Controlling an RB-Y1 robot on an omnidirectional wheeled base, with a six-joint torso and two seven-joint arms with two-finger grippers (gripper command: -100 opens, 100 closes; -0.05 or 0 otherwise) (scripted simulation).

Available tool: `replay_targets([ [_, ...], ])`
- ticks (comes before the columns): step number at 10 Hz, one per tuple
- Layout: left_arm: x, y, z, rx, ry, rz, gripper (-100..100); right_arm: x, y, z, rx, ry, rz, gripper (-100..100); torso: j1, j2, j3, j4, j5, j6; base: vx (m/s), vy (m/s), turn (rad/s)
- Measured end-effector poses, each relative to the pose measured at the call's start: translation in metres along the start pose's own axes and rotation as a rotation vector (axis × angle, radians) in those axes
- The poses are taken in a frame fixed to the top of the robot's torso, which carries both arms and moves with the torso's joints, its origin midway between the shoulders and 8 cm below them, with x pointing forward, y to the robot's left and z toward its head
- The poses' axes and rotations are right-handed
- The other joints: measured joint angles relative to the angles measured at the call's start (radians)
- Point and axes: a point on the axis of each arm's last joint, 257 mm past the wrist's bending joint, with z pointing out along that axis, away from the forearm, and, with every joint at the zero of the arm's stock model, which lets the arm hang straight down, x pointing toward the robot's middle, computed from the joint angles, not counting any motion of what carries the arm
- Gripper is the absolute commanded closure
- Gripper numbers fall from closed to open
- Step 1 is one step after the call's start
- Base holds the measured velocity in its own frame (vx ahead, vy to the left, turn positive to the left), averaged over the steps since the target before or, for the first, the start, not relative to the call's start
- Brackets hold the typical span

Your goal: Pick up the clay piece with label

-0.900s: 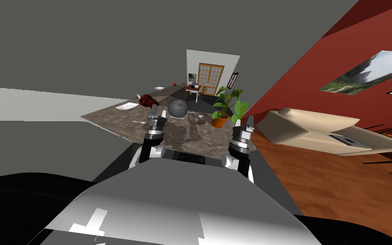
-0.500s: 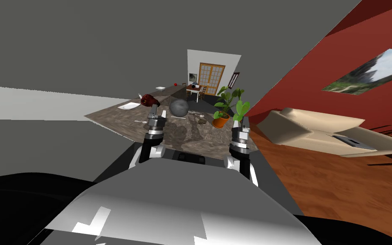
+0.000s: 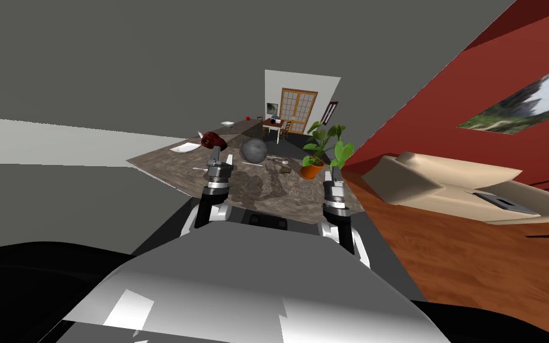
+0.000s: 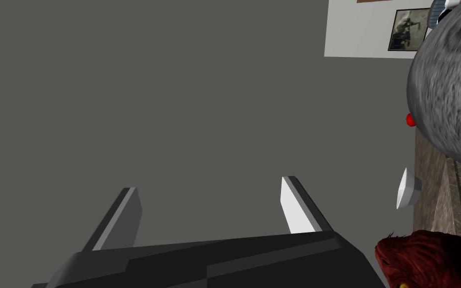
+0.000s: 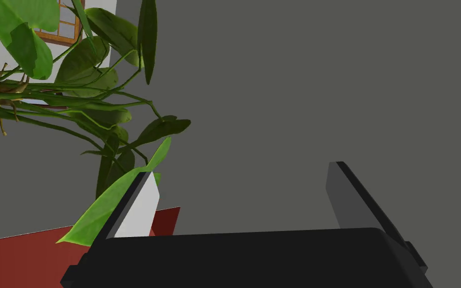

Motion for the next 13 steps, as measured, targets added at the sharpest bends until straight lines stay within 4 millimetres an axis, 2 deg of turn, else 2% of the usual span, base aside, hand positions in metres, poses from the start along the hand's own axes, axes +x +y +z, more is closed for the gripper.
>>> replay_targets([
  [5, 0.000, 0.000, 0.000, 0.000, 0.000, 0.000, 0, 0.010, -0.023, -0.011, 0.030, 0.130, -0.096, -100, 0.000, 0.001, 0.000, 0.000, 0.000, 0.000, -0.026, 0.043, 0.059],
  [13, 0.000, 0.000, 0.000, 0.000, 0.000, 0.000, 0, 0.020, -0.073, -0.039, 0.094, 0.353, -0.266, -100, 0.000, 0.000, 0.000, 0.000, 0.000, 0.000, -0.017, 0.044, 0.068],
])
